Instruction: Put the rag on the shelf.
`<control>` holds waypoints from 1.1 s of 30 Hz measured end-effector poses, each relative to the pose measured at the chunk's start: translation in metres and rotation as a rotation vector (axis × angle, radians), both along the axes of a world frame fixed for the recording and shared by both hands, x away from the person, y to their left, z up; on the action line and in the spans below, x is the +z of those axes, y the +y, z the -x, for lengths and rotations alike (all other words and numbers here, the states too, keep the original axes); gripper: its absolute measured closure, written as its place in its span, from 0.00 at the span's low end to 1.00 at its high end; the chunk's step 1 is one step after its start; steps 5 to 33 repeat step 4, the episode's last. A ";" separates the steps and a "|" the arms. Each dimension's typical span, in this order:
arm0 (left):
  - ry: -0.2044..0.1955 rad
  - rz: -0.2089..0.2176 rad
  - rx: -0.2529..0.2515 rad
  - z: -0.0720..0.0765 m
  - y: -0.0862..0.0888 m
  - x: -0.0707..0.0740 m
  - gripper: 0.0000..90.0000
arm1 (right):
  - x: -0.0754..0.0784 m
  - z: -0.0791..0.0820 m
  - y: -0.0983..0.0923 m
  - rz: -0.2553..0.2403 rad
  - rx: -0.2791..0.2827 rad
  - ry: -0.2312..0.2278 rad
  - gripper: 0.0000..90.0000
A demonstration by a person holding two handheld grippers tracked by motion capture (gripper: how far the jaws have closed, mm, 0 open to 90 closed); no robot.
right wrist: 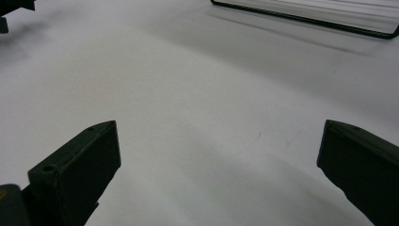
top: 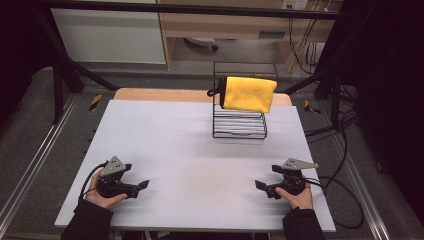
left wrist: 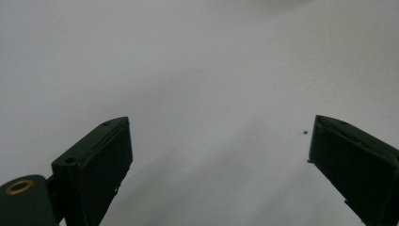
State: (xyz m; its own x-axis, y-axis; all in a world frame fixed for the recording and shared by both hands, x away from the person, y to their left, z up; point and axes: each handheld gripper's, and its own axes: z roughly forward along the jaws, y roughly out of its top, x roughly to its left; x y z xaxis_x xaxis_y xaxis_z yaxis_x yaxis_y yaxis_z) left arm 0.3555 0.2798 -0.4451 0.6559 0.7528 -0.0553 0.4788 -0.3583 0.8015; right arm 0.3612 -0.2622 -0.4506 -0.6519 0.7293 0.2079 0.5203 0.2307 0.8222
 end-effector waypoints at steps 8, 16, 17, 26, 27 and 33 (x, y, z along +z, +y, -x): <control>-0.002 0.006 0.005 0.000 0.000 0.000 0.07 | -0.002 0.000 0.001 0.016 0.002 0.008 0.01; -0.002 0.006 0.005 0.000 0.000 0.000 0.07 | -0.002 0.000 0.001 0.016 0.002 0.008 0.01; -0.002 0.006 0.005 0.000 0.000 0.000 0.07 | -0.002 0.000 0.001 0.016 0.002 0.008 0.01; -0.002 0.006 0.005 0.000 0.000 0.000 0.07 | -0.002 0.000 0.001 0.016 0.002 0.008 0.01; -0.002 0.006 0.005 0.000 0.000 0.000 0.07 | -0.002 0.000 0.001 0.016 0.002 0.008 0.01; -0.002 0.006 0.005 0.000 0.000 0.000 0.07 | -0.002 0.000 0.001 0.016 0.002 0.008 0.01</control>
